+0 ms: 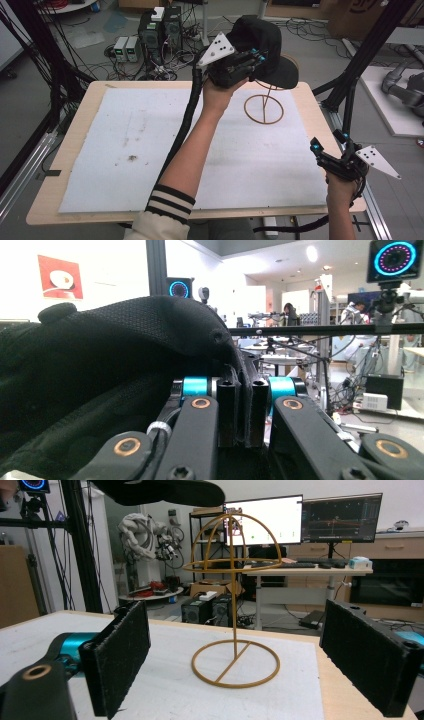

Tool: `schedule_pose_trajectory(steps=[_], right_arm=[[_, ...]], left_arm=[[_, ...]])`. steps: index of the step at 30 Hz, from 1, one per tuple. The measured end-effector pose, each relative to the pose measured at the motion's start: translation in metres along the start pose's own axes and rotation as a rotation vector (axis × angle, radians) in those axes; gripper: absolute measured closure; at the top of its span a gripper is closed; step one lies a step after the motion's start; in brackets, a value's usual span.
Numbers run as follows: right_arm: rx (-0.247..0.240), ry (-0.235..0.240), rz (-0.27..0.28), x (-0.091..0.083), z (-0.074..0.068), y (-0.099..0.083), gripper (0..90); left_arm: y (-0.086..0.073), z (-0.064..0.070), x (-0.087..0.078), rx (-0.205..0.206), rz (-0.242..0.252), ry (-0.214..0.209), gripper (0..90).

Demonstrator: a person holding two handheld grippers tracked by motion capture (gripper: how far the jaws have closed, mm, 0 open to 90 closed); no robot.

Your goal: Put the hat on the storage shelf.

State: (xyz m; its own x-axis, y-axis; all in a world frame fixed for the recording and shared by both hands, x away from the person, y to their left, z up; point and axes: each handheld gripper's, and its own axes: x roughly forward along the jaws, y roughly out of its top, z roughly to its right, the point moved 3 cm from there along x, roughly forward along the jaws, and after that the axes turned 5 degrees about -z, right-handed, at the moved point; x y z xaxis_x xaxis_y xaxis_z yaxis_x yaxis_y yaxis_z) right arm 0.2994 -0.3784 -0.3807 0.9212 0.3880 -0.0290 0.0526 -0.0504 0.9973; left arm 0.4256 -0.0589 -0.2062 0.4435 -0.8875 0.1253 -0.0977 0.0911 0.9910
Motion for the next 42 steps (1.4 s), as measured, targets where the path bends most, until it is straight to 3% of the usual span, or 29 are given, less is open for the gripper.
schedule_pose_trajectory(steps=[10, 14, 24, 29, 42], right_arm=[[0.011, 0.007, 0.008, 0.0, -0.001, 0.001, 12.4], [0.015, 0.008, 0.02, 0.0, 0.0, 0.002, 12.4], [0.027, 0.004, 0.024, -0.002, 0.003, 0.001, 12.4], [0.024, 0.009, 0.028, -0.001, 0.001, 0.003, 12.4], [0.031, 0.009, 0.013, 0.002, 0.003, -0.003, 12.4]], left_arm=[[0.003, -0.013, 0.037, -0.002, 0.006, 0.027, 87.2], [0.0, -0.018, 0.05, 0.006, -0.013, 0.044, 87.2], [-0.011, -0.029, 0.08, -0.021, -0.033, 0.061, 87.2], [-0.019, -0.032, 0.095, -0.011, -0.077, 0.074, 87.2], [-0.041, -0.043, 0.113, -0.053, -0.127, 0.095, 87.3]])
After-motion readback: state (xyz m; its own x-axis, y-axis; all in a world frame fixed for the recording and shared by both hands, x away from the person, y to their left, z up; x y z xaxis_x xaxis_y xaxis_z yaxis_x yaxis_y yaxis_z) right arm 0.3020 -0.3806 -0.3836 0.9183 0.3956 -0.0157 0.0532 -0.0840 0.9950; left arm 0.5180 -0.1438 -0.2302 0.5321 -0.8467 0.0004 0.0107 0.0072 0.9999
